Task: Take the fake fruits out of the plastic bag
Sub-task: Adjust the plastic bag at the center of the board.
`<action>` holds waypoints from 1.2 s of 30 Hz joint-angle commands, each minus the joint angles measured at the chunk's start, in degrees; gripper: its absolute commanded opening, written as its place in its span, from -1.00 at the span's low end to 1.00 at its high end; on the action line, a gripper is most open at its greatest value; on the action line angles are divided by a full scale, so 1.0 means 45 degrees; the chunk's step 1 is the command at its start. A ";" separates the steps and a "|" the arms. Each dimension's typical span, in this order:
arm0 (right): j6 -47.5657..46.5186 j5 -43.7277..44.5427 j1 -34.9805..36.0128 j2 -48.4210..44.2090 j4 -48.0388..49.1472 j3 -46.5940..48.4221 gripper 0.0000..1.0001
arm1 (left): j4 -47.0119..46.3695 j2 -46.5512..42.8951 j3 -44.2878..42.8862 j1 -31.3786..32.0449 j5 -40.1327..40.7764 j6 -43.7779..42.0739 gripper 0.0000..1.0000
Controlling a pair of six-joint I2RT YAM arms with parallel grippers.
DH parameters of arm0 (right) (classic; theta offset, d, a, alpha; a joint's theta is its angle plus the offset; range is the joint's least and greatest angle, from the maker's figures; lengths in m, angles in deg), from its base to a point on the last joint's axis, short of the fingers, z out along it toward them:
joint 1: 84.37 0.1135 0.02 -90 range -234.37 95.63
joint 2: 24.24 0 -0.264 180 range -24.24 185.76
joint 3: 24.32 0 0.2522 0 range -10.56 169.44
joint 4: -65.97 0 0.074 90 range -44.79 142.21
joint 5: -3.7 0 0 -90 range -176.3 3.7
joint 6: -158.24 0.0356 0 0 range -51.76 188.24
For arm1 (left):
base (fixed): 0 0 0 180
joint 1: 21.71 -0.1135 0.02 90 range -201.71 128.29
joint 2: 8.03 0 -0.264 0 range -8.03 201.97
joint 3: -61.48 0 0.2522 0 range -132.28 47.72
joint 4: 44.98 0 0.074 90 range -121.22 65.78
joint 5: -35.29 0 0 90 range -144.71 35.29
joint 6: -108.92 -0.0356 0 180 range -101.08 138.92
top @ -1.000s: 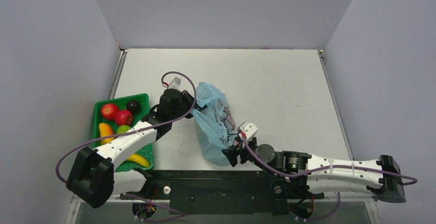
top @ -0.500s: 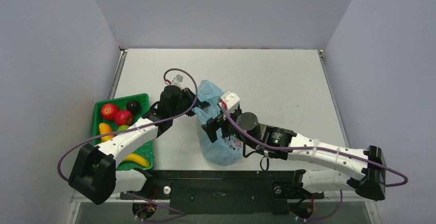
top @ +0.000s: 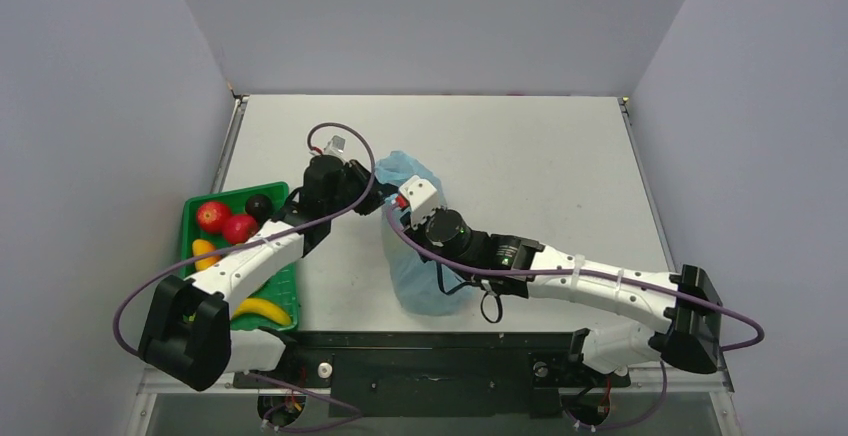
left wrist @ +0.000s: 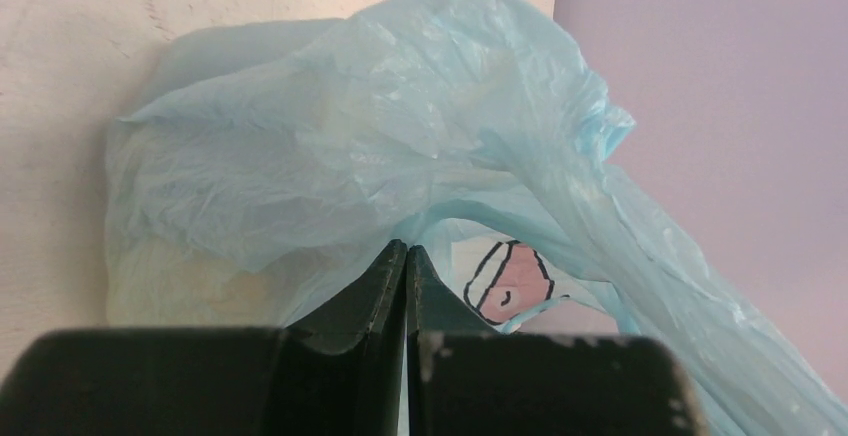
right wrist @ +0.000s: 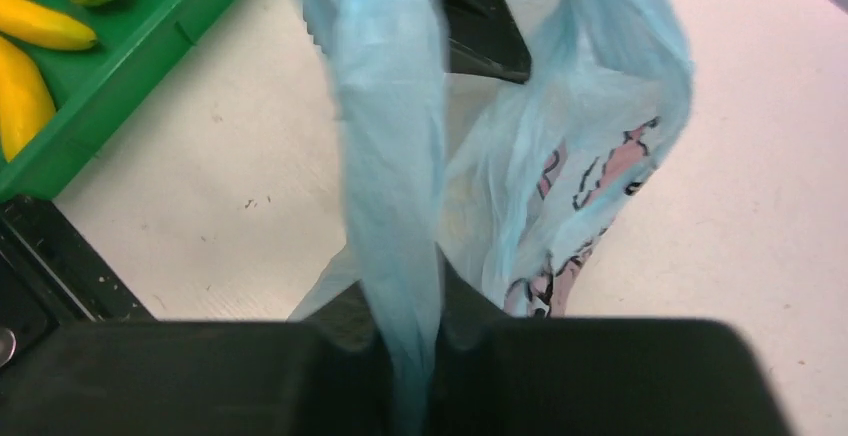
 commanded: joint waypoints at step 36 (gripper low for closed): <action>0.1607 -0.1304 0.1125 -0.3867 0.3204 -0.3767 -1.00 | 0.1550 -0.9551 0.5764 -0.3249 -0.3736 -0.0017 0.23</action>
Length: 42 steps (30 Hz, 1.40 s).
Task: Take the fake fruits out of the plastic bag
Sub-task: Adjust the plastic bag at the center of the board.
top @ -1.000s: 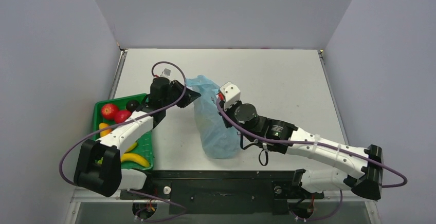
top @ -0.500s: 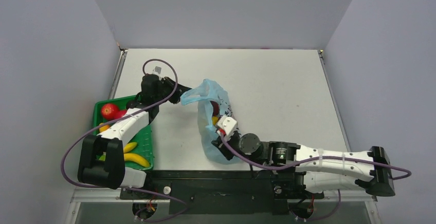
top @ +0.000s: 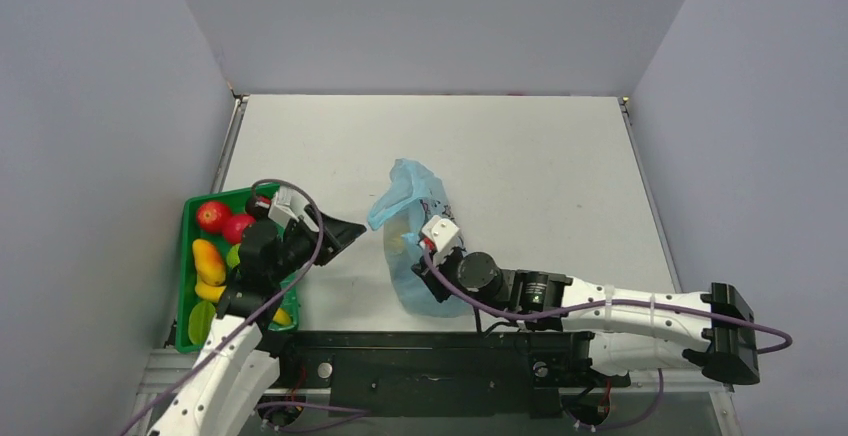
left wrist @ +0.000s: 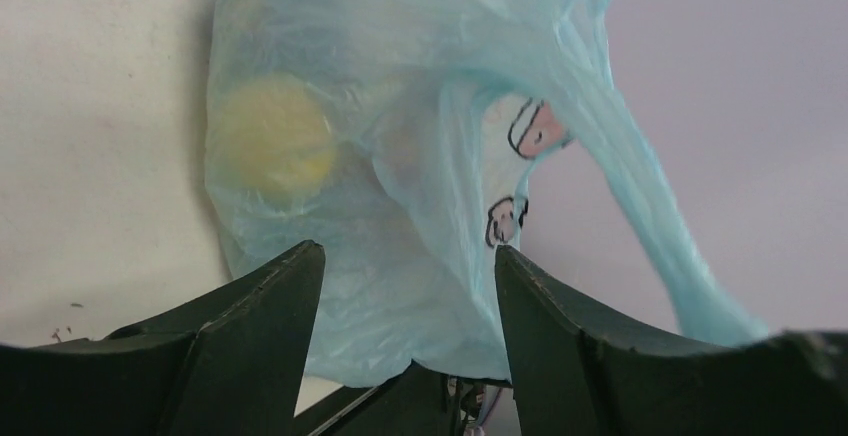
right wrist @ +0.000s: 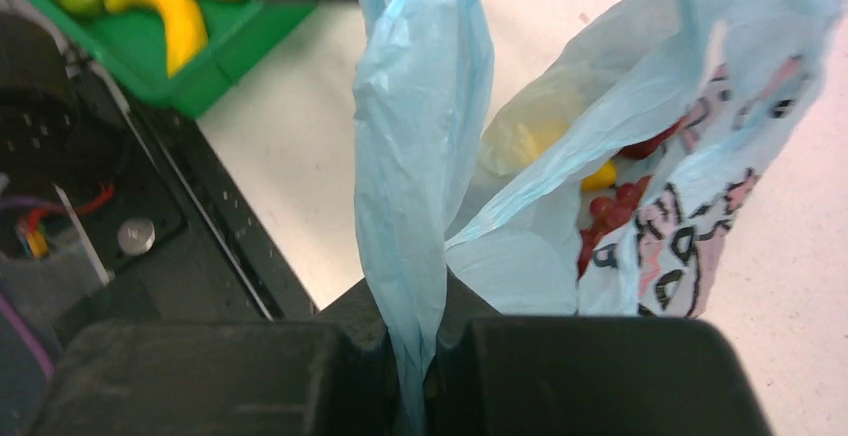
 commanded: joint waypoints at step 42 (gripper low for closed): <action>0.0580 -0.2440 -0.0391 -0.1617 0.2158 -0.1238 -0.88 | -0.3185 0.4610 -0.1848 0.7330 0.5164 0.0998 -0.65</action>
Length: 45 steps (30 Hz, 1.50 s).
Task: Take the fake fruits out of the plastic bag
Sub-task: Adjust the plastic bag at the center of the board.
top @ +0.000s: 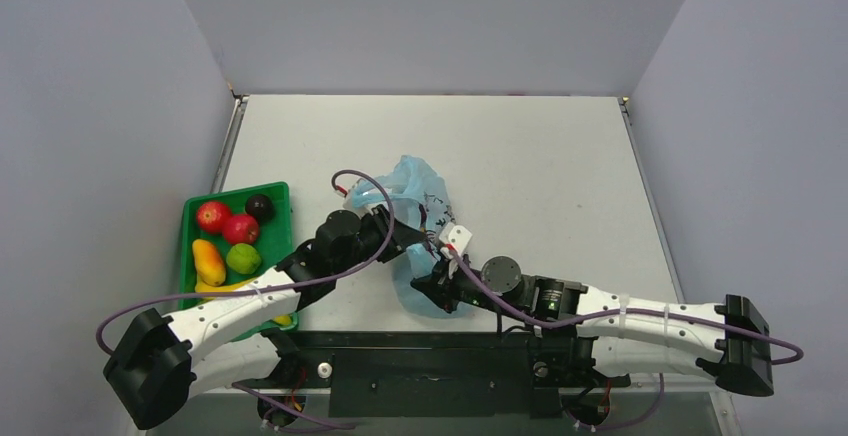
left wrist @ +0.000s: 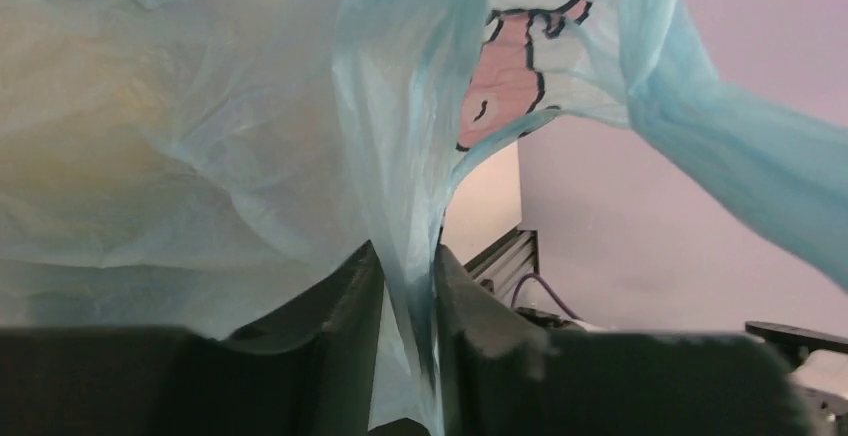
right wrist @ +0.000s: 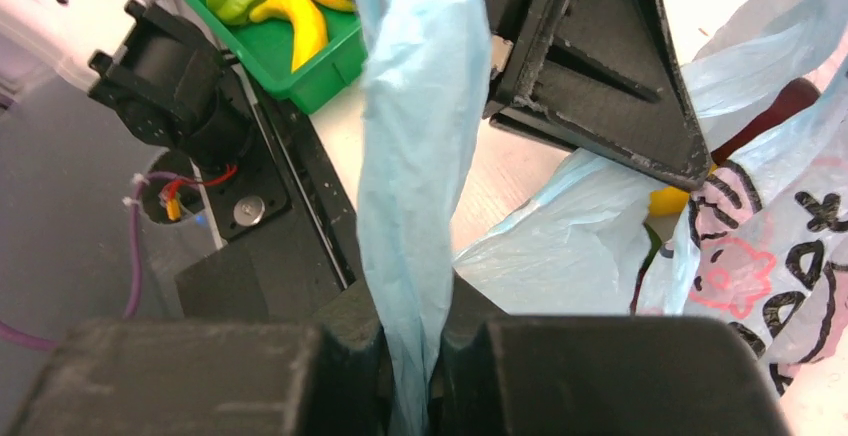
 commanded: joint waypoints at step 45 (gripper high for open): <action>-0.2059 0.7586 0.3463 0.4123 -0.3544 0.2170 -0.05 | -0.4743 0.3156 -0.1245 -0.3372 -0.5127 0.0637 -1.00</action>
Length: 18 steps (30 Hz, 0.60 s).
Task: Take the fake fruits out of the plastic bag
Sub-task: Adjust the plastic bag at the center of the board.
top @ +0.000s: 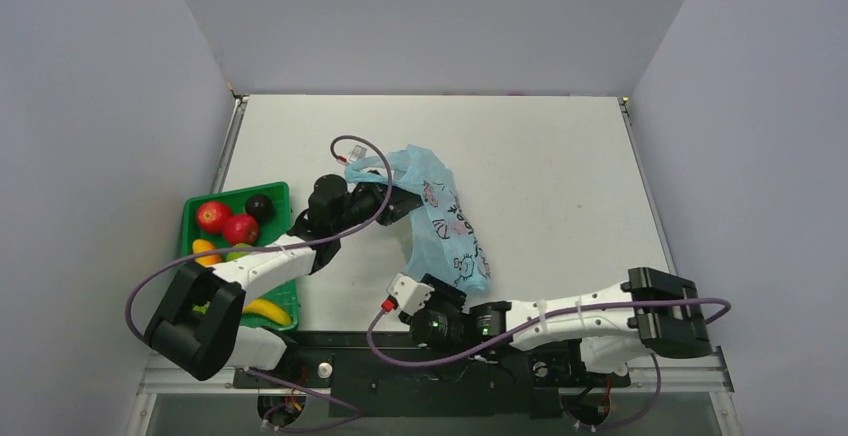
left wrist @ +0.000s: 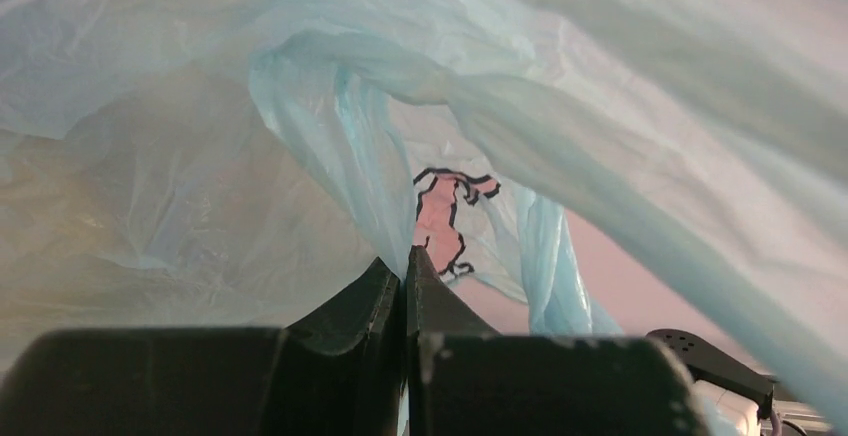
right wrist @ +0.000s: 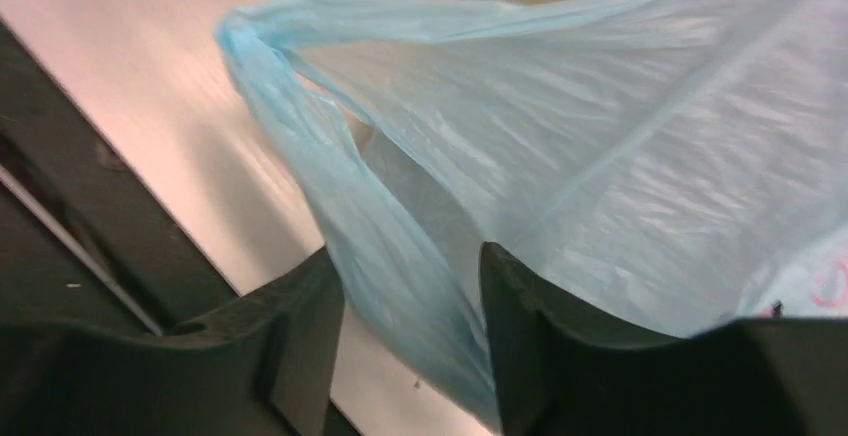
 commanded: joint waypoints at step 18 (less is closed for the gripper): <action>0.5756 -0.4310 -0.5743 -0.4900 -0.0358 0.1869 0.58 | 0.1343 -0.2462 0.1372 -0.0253 0.0004 -0.1515 -1.00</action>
